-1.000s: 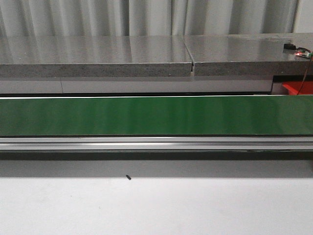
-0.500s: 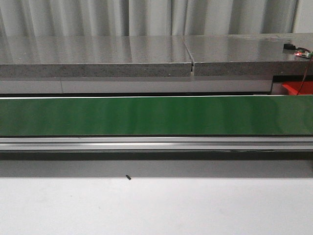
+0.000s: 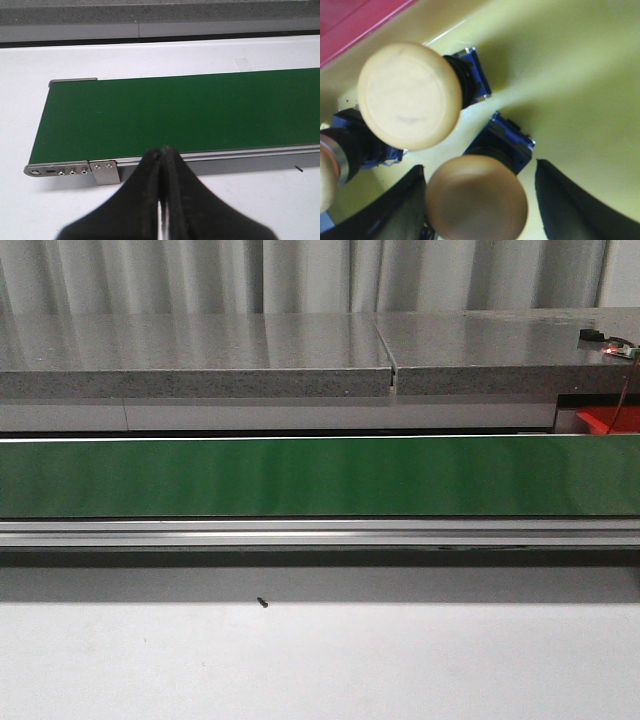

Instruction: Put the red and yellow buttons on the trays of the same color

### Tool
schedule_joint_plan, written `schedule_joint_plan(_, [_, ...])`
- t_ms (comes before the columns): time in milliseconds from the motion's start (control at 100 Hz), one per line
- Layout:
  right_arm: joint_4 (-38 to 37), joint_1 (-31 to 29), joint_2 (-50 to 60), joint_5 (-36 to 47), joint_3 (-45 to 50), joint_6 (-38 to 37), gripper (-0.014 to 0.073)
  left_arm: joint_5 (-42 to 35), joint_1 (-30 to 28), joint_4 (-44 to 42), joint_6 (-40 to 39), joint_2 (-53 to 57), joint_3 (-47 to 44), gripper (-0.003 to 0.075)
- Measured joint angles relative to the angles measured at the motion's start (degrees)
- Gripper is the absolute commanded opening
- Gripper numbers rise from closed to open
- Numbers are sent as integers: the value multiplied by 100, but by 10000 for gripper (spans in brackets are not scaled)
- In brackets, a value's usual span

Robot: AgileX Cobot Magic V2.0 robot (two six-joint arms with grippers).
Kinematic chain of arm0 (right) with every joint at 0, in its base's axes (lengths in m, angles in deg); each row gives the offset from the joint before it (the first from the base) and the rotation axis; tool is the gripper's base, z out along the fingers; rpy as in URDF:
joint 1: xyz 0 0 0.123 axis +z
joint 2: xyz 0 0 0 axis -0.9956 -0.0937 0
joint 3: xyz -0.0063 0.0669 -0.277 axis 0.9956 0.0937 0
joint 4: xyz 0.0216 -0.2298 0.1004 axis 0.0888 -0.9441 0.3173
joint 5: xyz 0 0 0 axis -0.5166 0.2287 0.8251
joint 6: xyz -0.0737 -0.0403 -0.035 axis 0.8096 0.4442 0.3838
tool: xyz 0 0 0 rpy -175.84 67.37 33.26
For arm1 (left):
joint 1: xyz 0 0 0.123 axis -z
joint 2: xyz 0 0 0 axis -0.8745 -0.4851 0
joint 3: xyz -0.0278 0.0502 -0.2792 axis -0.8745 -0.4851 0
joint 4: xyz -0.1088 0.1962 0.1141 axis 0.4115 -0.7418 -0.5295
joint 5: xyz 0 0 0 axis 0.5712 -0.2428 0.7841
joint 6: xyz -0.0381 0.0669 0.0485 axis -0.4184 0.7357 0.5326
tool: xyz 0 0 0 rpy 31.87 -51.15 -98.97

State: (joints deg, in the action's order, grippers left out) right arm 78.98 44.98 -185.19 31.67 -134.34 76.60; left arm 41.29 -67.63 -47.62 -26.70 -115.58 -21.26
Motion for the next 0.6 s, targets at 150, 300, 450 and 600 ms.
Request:
schedule_joint_plan(150, [-10, 0, 57, -4, 0, 0, 491, 0, 0, 0, 0, 0, 0, -20])
schedule_joint_plan(300, [-10, 0, 346, -4, 0, 0, 491, 0, 0, 0, 0, 0, 0, -20])
schedule_joint_plan(450, [139, 0, 697, -4, 0, 0, 491, 0, 0, 0, 0, 0, 0, -20])
schedule_joint_plan(600, [246, 199, 1138, 133, 0, 0, 491, 0, 0, 0, 0, 0, 0, -20])
